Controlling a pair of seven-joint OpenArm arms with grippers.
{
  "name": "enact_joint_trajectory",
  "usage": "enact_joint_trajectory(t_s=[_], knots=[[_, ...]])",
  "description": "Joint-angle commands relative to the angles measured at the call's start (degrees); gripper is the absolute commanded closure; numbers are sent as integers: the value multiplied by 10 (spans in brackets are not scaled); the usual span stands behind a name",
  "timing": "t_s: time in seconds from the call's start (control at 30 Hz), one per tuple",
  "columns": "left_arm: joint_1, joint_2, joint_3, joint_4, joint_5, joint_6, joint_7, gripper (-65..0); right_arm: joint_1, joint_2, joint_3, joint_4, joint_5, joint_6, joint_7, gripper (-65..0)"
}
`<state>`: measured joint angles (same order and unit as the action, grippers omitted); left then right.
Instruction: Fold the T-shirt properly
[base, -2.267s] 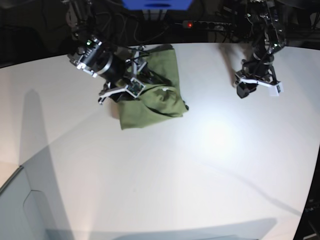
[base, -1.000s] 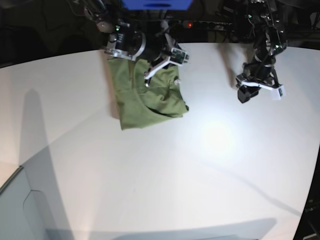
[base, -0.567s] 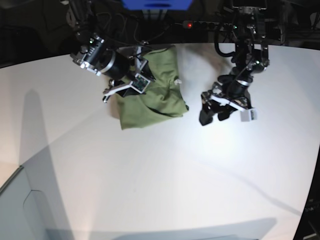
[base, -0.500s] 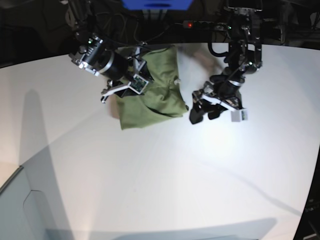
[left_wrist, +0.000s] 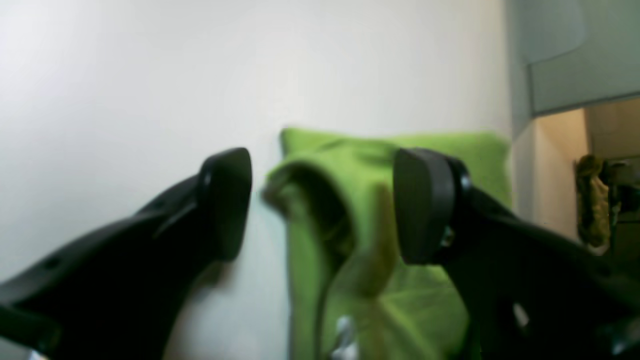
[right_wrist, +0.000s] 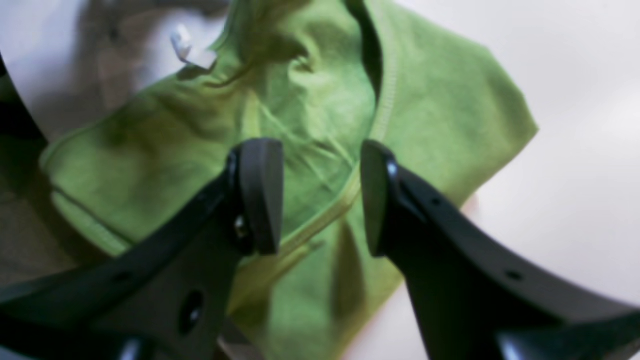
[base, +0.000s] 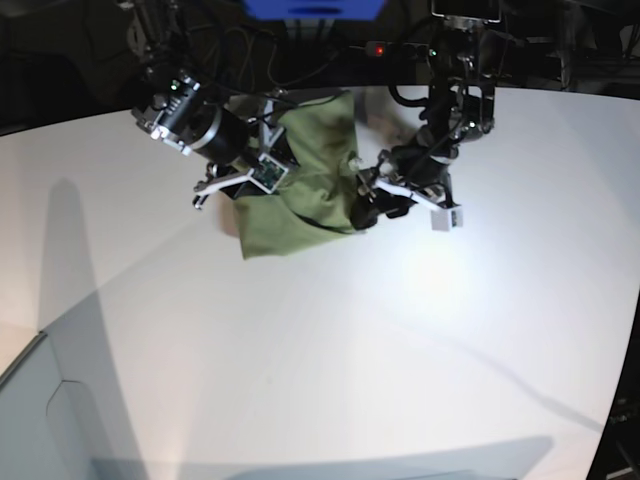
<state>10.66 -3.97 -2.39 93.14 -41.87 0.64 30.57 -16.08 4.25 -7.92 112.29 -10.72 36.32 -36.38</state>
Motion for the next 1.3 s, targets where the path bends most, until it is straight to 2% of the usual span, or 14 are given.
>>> enact_joint_trajectory(t_s=[0.0, 0.1, 0.43, 0.53, 0.57, 0.8, 1.1, 1.27], knots=[[-5, 0, 0, 4, -8, -6, -10, -427, 4, -2, 1, 9, 7, 2, 12, -239], [-5, 0, 1, 4, -8, -6, -10, -411, 4, -2, 1, 9, 6, 2, 13, -239], [-11, 19, 0, -1, -8, -7, -11, -171, 4, -2, 1, -14, 7, 2, 14, -239], [-13, 23, 0, -1, -7, -7, -11, -69, 3, -2, 1, -16, 7, 2, 14, -239], [-19, 23, 0, -1, -7, -7, -11, -9, 3, -2, 1, -16, 7, 2, 14, -239], [-27, 19, 0, 10, -7, -4, -8, 0, 2, -2, 1, -16, 6, 2, 14, -239], [-27, 17, -2, 75, -3, -2, -10, 0, 3, -2, 1, -16, 6, 2, 14, -239], [-28, 16, -4, 47, -2, -2, -10, 0, 3, -2, 1, -18, 6, 2, 14, -239]])
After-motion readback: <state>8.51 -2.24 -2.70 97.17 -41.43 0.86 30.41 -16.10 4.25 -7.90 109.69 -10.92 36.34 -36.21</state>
